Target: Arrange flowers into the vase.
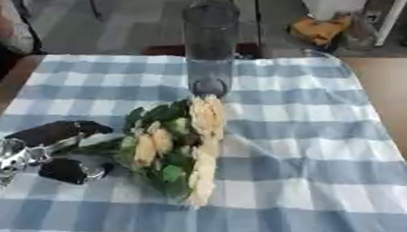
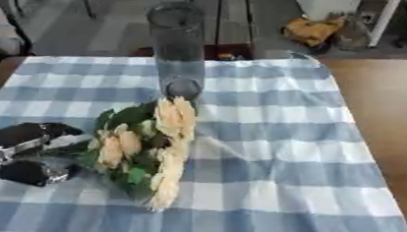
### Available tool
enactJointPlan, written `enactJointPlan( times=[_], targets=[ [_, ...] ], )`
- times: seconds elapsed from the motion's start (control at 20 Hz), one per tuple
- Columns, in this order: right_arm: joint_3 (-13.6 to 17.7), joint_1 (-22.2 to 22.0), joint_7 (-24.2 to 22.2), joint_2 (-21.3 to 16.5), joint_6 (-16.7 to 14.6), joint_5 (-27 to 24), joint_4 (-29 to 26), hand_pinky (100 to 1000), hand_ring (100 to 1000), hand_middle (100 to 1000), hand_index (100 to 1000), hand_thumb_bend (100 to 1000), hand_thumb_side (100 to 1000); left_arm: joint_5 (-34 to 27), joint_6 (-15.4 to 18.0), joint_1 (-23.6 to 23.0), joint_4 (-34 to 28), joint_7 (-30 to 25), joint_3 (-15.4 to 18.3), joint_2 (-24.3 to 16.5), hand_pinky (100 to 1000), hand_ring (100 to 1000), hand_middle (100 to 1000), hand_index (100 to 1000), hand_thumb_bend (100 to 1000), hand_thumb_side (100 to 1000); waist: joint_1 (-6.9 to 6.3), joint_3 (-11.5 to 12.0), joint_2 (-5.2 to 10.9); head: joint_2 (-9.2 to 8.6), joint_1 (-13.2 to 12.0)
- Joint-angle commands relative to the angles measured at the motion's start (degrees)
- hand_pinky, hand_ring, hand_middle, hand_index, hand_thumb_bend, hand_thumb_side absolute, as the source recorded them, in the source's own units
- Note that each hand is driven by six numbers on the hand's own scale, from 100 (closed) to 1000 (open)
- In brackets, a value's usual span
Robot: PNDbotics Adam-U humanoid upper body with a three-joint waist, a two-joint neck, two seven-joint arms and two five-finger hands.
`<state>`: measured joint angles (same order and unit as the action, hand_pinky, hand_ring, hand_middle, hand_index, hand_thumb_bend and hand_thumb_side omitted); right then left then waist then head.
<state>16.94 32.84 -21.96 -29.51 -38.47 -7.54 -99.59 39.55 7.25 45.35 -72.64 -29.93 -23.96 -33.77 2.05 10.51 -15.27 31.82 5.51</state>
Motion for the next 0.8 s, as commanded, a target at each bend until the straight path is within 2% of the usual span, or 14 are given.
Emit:
enactJointPlan(
  times=[0.05, 0.45, 0.8],
  targets=[
    [0.62, 1.1, -0.34, -1.21, -0.11, -0.75, -0.52, 690, 781, 796, 817, 100, 1000, 1.52, 0.55, 1.31, 1.24, 1.88, 1.63, -0.26, 764, 934, 894, 1000, 294, 654, -0.14, -0.19, 0.68, -0.63, -0.1],
    [0.77, 1.17, -0.87, -1.3, -0.47, -0.95, -0.21, 690, 782, 796, 817, 100, 1000, 3.17, 1.17, 1.52, 4.4, 3.95, 2.76, 0.67, 745, 916, 866, 975, 212, 631, -0.02, -0.33, 0.23, -1.15, -0.07],
    [0.98, 1.26, -1.22, -1.29, -0.6, -1.08, -0.11, 690, 782, 796, 817, 100, 1000, 3.77, 1.84, 1.74, 6.46, 3.8, 3.36, 1.43, 726, 903, 861, 964, 234, 616, 0.06, -0.59, -0.12, -1.52, -0.1]
  ],
)
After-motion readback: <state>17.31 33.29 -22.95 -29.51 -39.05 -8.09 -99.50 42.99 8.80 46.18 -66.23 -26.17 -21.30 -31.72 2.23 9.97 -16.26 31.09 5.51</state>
